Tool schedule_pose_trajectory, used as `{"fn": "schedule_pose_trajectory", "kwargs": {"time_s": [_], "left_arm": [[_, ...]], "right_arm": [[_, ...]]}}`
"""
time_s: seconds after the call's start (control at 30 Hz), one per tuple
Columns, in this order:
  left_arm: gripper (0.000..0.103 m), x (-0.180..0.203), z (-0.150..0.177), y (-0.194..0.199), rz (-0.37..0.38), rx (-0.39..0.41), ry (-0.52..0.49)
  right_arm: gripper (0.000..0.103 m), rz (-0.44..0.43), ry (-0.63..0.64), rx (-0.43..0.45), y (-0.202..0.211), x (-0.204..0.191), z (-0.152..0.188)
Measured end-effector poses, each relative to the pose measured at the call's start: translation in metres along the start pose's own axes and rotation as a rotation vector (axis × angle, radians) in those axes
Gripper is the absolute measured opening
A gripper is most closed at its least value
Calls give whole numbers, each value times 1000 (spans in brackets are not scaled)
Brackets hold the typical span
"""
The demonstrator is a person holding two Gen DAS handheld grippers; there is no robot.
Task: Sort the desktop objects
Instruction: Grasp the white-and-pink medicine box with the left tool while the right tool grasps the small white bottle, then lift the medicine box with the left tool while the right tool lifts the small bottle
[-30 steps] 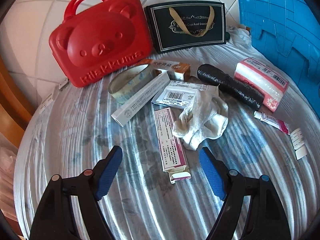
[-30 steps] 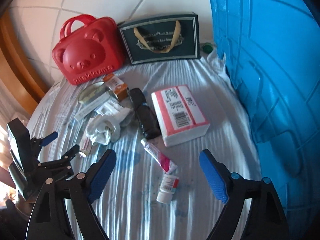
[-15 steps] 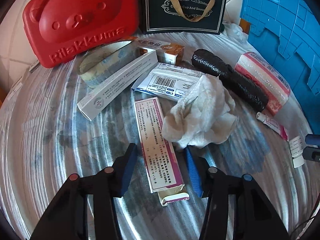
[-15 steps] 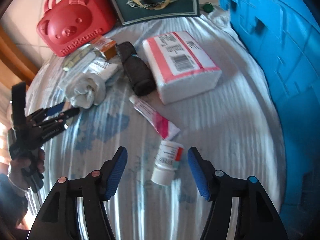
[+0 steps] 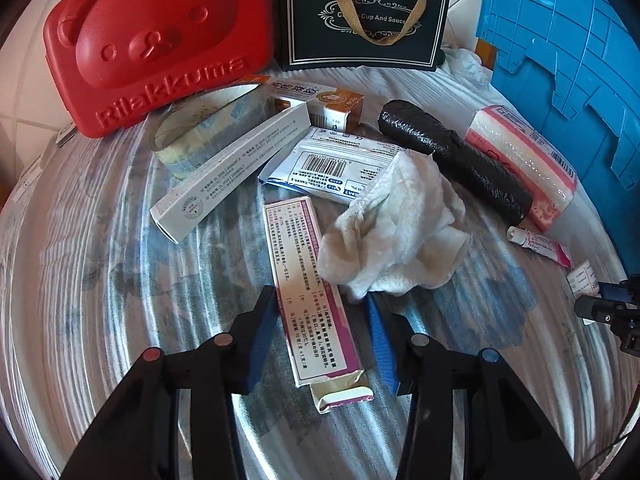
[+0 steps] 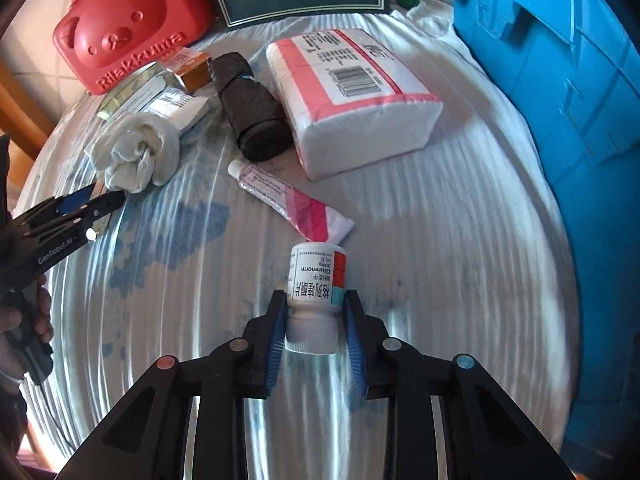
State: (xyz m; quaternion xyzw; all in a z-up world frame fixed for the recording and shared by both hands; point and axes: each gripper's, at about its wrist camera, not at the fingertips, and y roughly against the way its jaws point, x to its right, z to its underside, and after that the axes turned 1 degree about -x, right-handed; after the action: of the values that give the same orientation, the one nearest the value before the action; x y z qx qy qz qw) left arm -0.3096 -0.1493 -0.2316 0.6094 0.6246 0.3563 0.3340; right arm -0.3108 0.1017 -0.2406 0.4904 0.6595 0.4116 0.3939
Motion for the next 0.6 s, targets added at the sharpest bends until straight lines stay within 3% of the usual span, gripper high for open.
{"fn": "schedule_pose_trajectory", "kwargs": {"time_s": [0.03,0.23,0.5,0.6], "left_arm": [[32,-1,0,1,5,-5,1],[27,-16,11,27,22,3,58],[27,-19,25,71,-45,25,0],[27,-22,36,73,-97,-21,-6]], "right_arm": [[27,-3,-8,1,0,1,-1],[27,-38,-5,19,13,-5,5],[27,-70,10,34,24,-17,7],[27,-79,23,46,30,-21,8]]}}
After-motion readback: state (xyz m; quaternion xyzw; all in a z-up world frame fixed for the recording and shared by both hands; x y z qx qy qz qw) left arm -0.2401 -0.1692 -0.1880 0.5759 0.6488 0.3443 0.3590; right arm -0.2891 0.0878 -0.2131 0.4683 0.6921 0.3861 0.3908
